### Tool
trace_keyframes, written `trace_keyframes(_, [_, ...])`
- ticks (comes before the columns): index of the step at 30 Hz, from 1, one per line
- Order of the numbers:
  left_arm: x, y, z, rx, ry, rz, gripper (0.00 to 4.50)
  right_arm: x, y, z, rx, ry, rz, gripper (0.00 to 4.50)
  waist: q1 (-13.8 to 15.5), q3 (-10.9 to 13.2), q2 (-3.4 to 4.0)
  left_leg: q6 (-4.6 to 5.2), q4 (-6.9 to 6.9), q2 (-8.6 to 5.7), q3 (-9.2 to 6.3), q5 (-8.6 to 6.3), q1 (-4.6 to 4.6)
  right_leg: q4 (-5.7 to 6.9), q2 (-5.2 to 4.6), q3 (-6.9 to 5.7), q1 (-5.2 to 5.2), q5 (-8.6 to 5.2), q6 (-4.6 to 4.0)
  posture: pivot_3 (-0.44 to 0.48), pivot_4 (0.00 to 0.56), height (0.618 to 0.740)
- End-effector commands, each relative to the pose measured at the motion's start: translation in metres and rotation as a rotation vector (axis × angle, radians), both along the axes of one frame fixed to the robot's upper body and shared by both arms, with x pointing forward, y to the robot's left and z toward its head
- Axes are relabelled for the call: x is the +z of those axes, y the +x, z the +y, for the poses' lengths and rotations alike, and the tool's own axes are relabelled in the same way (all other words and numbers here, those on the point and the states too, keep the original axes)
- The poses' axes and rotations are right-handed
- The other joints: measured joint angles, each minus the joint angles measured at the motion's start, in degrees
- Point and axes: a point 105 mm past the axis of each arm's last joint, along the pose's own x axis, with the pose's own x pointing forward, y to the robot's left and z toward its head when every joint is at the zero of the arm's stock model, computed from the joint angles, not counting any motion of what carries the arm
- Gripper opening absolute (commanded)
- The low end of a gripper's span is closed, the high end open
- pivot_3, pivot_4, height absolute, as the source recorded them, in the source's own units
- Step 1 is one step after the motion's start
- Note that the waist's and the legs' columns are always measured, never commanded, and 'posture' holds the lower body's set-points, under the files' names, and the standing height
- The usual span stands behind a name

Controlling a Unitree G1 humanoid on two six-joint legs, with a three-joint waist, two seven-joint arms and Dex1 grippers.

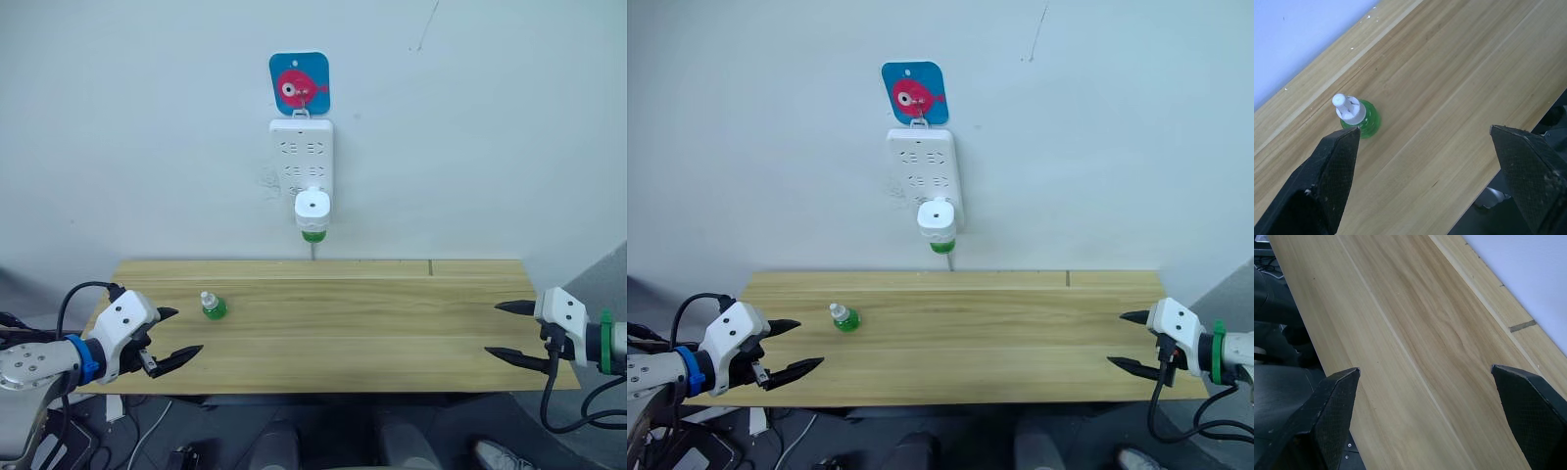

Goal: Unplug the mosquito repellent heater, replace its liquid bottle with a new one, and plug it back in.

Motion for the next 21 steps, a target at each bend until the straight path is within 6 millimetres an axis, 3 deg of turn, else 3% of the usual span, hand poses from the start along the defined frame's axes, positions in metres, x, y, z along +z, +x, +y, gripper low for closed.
trace_keyframes(1, [0.008,0.0,-0.003,-0.006,-0.013,-0.011,4.5,0.016,0.004,0.0,0.002,-0.004,-0.049,4.47,0.0,0.0,0.0,0.0,0.0,0.0,0.0,0.0,0.0,0.0,0.0,0.0,0.0,0.0,0.0,0.051,0.132,0.725])
trace_keyframes(10, [0.012,-0.004,-0.008,-0.022,-0.1,0.019,4.5,0.017,0.004,0.001,0.002,-0.007,-0.047,4.47,0.0,0.0,0.0,0.0,0.01,0.0,0.0,0.0,0.0,0.0,0.0,0.0,0.0,0.0,0.0,0.05,0.132,0.725])
trace_keyframes(15, [0.02,0.001,-0.002,0.008,-0.149,-0.002,4.5,0.018,0.004,0.001,0.003,-0.01,-0.047,4.47,0.0,0.0,-0.01,0.0,0.01,0.0,-0.01,0.0,0.0,0.0,0.0,-0.02,0.0,0.0,0.0,0.05,0.133,0.725])
trace_keyframes(21, [0.014,-0.001,0.007,0.012,-0.097,0.004,4.5,0.017,0.005,0.0,0.001,-0.01,-0.048,4.47,0.0,0.0,0.0,0.0,0.02,0.0,0.01,0.0,0.0,0.0,0.0,0.01,0.0,0.01,0.0,0.051,0.131,0.725])
